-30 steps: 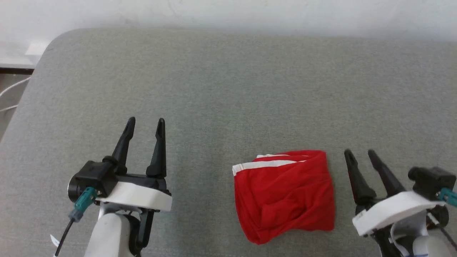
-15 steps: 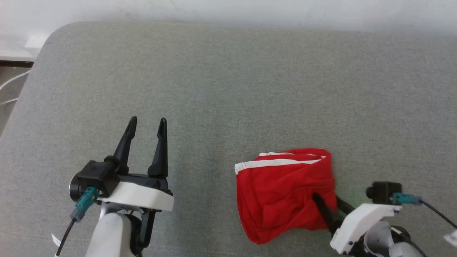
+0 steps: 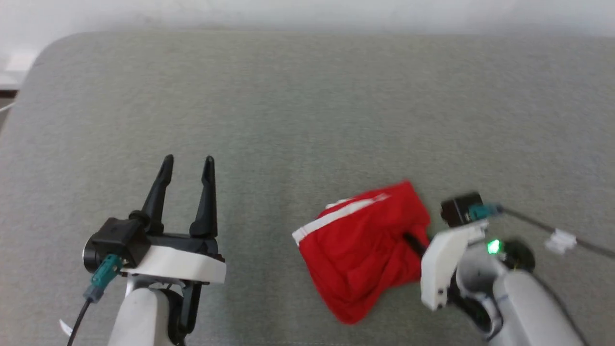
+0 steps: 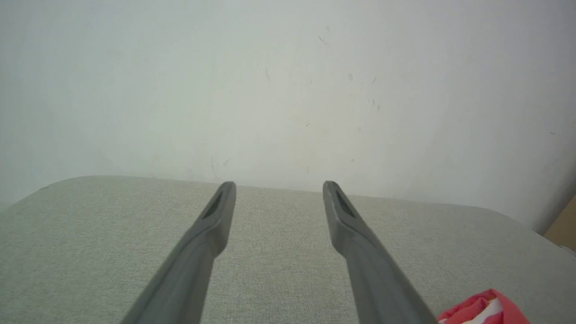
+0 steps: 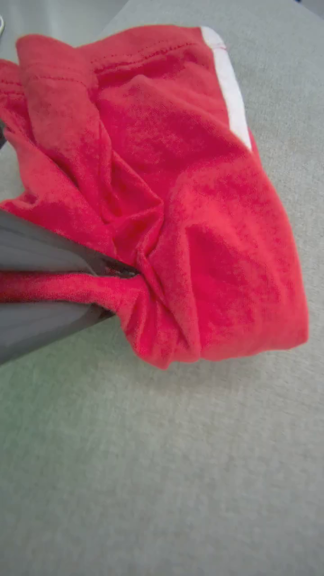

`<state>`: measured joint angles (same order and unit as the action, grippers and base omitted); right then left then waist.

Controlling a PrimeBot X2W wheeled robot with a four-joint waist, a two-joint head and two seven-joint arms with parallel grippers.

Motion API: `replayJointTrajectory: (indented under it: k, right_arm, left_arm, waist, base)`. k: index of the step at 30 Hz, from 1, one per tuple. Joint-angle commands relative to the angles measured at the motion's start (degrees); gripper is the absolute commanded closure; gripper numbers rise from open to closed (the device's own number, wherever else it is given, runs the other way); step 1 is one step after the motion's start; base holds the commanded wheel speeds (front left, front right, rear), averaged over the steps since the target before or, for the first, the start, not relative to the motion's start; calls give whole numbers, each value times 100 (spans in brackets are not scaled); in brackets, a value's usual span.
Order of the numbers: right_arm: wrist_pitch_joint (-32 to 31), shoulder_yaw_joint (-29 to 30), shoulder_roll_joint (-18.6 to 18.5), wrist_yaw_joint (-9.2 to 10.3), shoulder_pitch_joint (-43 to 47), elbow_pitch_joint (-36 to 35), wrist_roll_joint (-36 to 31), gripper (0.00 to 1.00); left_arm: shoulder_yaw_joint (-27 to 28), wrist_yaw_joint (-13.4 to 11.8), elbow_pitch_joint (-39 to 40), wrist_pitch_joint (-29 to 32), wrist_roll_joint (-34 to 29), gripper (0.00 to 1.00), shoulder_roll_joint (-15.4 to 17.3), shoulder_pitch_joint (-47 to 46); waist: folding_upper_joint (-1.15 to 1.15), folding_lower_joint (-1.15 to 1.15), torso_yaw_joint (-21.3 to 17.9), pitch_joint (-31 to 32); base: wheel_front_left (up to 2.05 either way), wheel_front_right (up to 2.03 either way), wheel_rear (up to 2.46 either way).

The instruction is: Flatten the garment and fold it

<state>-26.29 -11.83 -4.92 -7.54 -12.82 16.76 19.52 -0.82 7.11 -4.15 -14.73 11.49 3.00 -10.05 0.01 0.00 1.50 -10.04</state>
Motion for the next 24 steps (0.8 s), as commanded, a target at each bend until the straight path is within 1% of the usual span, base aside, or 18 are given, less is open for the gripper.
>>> replayJointTrajectory:
  k: [1,7,11,14,18,21,24]
  right_arm:
    - [-61,-145,-196,5,-343,-77,-217,100]
    - [-191,-797,-908,5,-1388,1,-611,100]
    - [-51,-897,-1289,5,-1982,280,-686,100]
    - [175,-728,-1442,5,-2328,583,-750,100]
    - [566,-256,-1536,5,-2664,1121,-910,100]
    - [851,190,-1521,5,-2901,1540,-1047,100]
    - [1143,659,-1524,5,-3138,1954,-1257,100]
  left_arm:
    - [25,37,65,-27,-43,0,4,73]
    - [-83,37,270,-27,-103,0,46,-102]
    - [-182,37,354,-27,-181,0,142,-300]
    - [-277,37,388,-27,-244,0,266,-441]
    - [-426,37,376,-27,-308,0,438,-631]
    - [-536,37,371,-27,-366,0,586,-747]
    - [-655,37,342,-21,-398,0,741,-867]
  waist:
    - [-1,0,-442,-127]
    - [-1,0,-1200,-476]
    - [-1,0,-1699,-781]
    - [-1,0,-2033,-1019]
    - [-1,0,-2347,-1292]
    - [-1,0,-2522,-1521]
    - [-1,0,-2592,-1720]
  base:
    - [0,0,0]
    - [0,0,0]
    - [0,0,0]
    - [0,0,0]
    - [0,0,0]
    - [0,0,0]
    - [0,0,0]
